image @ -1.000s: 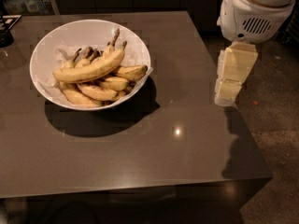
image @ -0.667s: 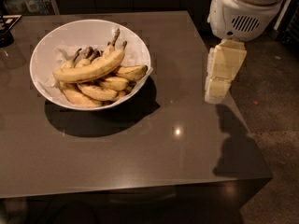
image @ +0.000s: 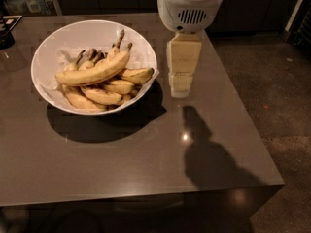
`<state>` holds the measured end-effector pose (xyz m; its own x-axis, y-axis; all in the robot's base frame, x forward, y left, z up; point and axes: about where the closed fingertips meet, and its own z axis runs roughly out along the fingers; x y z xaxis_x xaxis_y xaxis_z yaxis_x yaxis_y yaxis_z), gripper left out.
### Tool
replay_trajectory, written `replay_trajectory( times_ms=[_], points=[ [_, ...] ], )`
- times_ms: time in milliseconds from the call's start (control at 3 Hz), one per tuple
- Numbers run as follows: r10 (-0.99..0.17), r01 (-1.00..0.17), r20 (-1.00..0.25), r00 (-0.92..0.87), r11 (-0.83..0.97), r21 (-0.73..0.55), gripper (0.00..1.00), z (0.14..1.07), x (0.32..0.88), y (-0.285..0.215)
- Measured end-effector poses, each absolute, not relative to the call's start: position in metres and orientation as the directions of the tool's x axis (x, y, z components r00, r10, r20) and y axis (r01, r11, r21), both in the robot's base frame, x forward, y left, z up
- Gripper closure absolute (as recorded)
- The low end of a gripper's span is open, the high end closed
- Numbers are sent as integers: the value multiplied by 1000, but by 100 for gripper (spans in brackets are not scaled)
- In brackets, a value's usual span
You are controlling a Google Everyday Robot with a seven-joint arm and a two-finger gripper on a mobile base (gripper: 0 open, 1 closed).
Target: Pick banana from white bowl
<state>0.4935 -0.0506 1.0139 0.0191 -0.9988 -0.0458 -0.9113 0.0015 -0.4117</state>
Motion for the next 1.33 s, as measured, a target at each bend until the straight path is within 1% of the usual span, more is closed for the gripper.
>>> replay_trajectory(
  times_ms=[667, 1000, 1333],
  points=[
    [-998, -901, -48, 27, -3, -433, 0, 1021, 494, -47],
    [-992, -888, -50, 118, -83, -452, 0, 1022, 507, -6],
    [-976, -872, -30, 216, -180, -455, 9, 1016, 521, 37]
  ],
)
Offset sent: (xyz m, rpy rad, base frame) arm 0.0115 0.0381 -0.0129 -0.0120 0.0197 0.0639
